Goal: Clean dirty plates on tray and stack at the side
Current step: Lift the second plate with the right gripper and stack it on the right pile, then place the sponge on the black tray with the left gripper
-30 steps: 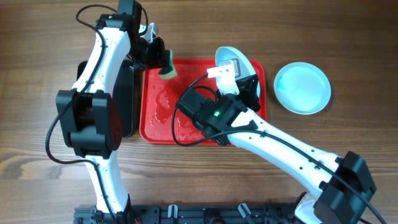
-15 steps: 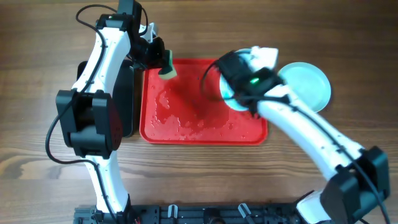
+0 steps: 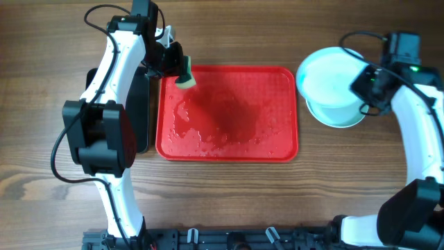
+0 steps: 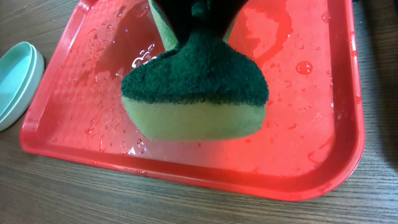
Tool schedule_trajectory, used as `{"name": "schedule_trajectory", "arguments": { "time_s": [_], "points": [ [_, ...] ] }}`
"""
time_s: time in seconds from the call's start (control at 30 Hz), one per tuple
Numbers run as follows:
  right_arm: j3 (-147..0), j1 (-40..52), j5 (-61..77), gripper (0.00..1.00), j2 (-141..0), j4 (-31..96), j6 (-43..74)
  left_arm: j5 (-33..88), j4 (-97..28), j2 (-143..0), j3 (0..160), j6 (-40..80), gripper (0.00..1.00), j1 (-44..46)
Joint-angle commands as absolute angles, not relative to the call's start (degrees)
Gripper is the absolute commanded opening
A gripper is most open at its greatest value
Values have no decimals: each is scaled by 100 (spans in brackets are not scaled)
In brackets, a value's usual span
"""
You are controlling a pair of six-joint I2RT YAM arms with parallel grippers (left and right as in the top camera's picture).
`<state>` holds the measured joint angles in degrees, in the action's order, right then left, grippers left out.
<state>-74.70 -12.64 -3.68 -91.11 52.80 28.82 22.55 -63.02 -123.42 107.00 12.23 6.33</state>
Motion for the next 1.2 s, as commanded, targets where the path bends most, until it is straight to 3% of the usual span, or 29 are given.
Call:
{"name": "schedule_trajectory", "arguments": {
  "time_s": [0.0, 0.3, 0.33, 0.43, 0.6, 0.9, 1.17],
  "points": [
    [-7024, -1852, -78, 4, -8978, 4969, 2755, 2239, -6307, -12173, 10757, 1090, 4, 655],
    [-5789, -2143, 226, 6, -8980, 3632, 2349, 2191, -6302, -12173, 10757, 1092, 4, 655],
    [-5684, -2099, 401, 14, -8991, 3430, 2206, 2141, -6305, -12173, 10757, 1092, 4, 655],
    [-5553, -1959, 493, 50, -9063, 3144, 2084, 1824, -6305, -12171, 10759, 1118, 4, 652],
    [-5688, -1732, 956, 83, -9107, 3188, 1780, 991, -6563, -11957, 10805, 1396, 4, 561],
    [-7087, -725, 1378, 96, -8989, 4268, 1153, -856, -7758, -11253, 10785, 1363, 4, 95],
    [-7083, 392, 1330, 97, -9065, 4259, 1142, -1015, -6687, -11284, 9437, 462, 4, -530]
  ]
}}
